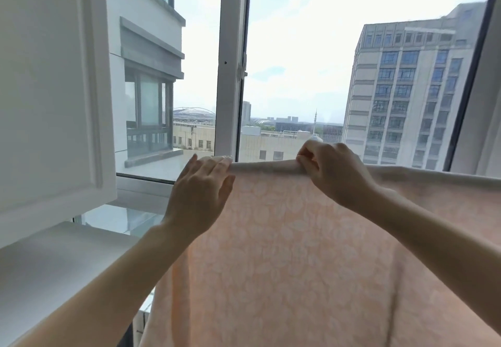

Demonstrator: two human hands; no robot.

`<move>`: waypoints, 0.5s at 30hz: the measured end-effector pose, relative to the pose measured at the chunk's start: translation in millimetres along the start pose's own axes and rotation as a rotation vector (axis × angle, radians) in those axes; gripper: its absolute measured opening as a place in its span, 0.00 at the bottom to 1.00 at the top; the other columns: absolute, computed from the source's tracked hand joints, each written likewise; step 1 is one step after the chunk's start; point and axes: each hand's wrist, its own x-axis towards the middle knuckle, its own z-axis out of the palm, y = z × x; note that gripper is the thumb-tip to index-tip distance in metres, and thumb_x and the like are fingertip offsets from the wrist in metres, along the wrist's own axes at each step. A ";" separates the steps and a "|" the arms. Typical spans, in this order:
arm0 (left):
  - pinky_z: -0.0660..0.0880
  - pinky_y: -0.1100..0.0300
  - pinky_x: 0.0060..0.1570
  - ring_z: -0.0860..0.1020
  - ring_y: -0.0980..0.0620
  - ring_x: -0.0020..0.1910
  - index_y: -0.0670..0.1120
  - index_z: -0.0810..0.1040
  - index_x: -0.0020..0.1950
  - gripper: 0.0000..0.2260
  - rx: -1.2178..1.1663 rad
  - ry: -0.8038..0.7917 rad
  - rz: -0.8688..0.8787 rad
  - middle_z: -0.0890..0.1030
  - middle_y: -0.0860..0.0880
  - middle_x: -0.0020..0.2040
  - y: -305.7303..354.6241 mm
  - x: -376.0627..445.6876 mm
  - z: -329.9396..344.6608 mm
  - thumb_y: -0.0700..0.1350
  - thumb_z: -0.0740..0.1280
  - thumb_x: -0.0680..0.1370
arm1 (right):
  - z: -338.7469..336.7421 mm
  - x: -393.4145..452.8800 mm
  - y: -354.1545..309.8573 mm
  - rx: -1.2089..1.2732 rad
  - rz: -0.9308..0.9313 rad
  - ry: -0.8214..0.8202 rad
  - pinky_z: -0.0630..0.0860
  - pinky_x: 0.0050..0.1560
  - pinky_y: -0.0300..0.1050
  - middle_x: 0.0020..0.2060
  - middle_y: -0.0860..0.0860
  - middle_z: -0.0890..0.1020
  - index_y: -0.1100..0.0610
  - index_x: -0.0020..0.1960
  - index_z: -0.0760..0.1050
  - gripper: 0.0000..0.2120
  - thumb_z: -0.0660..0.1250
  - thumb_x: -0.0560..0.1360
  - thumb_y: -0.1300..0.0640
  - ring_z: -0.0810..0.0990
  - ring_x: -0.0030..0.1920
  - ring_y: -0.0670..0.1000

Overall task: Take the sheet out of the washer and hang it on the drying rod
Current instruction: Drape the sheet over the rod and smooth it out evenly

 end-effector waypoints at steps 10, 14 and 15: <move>0.72 0.47 0.62 0.78 0.47 0.58 0.47 0.75 0.68 0.26 0.009 -0.099 0.119 0.81 0.49 0.59 49.7 14.7 2.7 0.60 0.51 0.80 | -49.1 -7.1 40.6 0.040 0.042 -0.266 0.72 0.43 0.29 0.43 0.47 0.83 0.56 0.50 0.80 0.04 0.70 0.76 0.56 0.80 0.42 0.40; 0.73 0.48 0.59 0.80 0.48 0.55 0.47 0.75 0.67 0.25 0.011 -0.099 0.128 0.82 0.50 0.59 67.9 18.0 7.0 0.60 0.52 0.80 | -47.3 -15.2 47.4 0.017 0.015 -0.209 0.78 0.46 0.35 0.42 0.49 0.83 0.58 0.50 0.80 0.04 0.68 0.77 0.60 0.81 0.41 0.43; 0.73 0.49 0.58 0.80 0.48 0.55 0.47 0.76 0.67 0.25 0.004 -0.098 0.135 0.82 0.50 0.58 71.8 19.8 7.1 0.60 0.51 0.80 | -45.3 -16.9 47.7 0.015 0.019 -0.164 0.79 0.46 0.37 0.42 0.50 0.83 0.59 0.50 0.79 0.04 0.66 0.78 0.60 0.81 0.40 0.44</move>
